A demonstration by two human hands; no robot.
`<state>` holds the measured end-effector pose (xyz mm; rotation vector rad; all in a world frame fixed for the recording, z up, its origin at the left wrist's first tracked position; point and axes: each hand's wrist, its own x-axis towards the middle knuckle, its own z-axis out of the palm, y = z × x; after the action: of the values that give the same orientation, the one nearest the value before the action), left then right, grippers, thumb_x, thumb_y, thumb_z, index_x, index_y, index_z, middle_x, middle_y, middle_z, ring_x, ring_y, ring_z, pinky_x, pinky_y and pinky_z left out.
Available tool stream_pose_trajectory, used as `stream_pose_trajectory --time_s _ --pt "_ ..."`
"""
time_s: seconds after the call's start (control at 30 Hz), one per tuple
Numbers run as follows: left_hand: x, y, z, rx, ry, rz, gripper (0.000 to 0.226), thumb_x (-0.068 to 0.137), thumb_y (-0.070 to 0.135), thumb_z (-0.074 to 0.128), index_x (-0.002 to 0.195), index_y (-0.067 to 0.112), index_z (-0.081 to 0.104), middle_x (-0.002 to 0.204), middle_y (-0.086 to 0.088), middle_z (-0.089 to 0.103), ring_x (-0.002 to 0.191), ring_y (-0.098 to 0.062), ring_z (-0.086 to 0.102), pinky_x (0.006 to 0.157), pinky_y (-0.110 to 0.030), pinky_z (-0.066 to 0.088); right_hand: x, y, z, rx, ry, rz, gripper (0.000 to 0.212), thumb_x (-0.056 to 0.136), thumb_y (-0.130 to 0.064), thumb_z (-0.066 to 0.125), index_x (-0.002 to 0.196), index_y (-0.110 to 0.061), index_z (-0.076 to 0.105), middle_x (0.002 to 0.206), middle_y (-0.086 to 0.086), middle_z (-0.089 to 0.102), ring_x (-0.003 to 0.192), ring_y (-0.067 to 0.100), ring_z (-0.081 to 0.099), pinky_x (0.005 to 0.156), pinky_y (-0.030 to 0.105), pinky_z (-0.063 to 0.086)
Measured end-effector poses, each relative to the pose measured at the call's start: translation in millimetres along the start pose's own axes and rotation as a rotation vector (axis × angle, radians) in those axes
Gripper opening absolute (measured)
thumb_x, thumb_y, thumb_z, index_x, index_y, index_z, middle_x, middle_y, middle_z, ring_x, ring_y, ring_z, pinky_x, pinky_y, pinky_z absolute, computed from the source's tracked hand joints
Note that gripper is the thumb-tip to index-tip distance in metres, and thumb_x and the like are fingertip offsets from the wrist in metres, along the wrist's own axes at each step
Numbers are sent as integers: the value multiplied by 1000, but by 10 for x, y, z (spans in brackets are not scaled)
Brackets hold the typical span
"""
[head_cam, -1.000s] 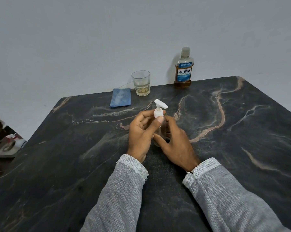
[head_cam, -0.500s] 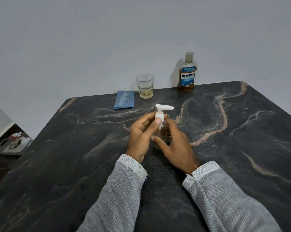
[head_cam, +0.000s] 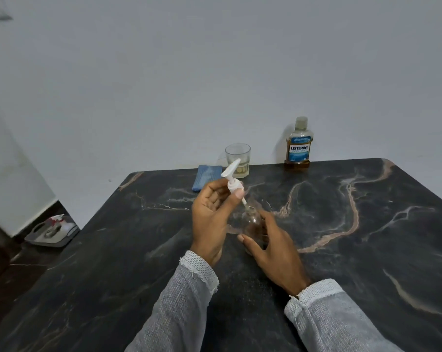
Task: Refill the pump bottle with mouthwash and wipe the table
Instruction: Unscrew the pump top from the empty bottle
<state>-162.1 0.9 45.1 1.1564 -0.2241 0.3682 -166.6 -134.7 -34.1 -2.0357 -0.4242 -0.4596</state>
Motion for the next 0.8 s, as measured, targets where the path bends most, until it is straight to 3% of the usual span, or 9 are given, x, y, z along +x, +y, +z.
stream_pose_trajectory --time_s 0.23,0.4,0.5,0.6,0.8 --pt "252 532 -139 140 143 78 22 79 12 75 99 13 65 92 -2 74 81 -14 71 63 -24 56 -1 11 -15 26 -9 16 47 82 -56 64 120 -56 35 107 -36 59 101 -12 60 85 18 51" --pt "413 600 -387 409 211 -21 22 79 21 78 96 11 68 89 -8 73 70 -14 70 57 -23 54 -3 21 -10 31 -17 19 46 83 -53 65 120 -53 36 105 -33 59 100 -10 60 84 18 50" --pt "453 384 -495 622 146 -165 22 80 19 77 97 6 70 84 -9 72 66 -16 68 58 -27 57 -8 37 -10 25 -22 18 45 84 -49 66 121 -48 39 103 -30 61 97 -8 61 83 19 51" --pt "481 95 -558 691 80 -312 27 85 15 73 102 -5 70 82 -14 70 66 -19 65 64 -32 61 -6 48 -16 14 -15 20 47 84 -50 66 123 -44 41 104 -27 61 96 -8 60 82 18 51" --pt "548 -260 -617 815 -77 -432 26 88 14 69 100 -8 70 71 -10 65 57 -14 57 53 -21 55 18 73 8 2 -2 19 49 82 -51 66 123 -39 43 101 -23 64 93 -6 61 81 24 54"
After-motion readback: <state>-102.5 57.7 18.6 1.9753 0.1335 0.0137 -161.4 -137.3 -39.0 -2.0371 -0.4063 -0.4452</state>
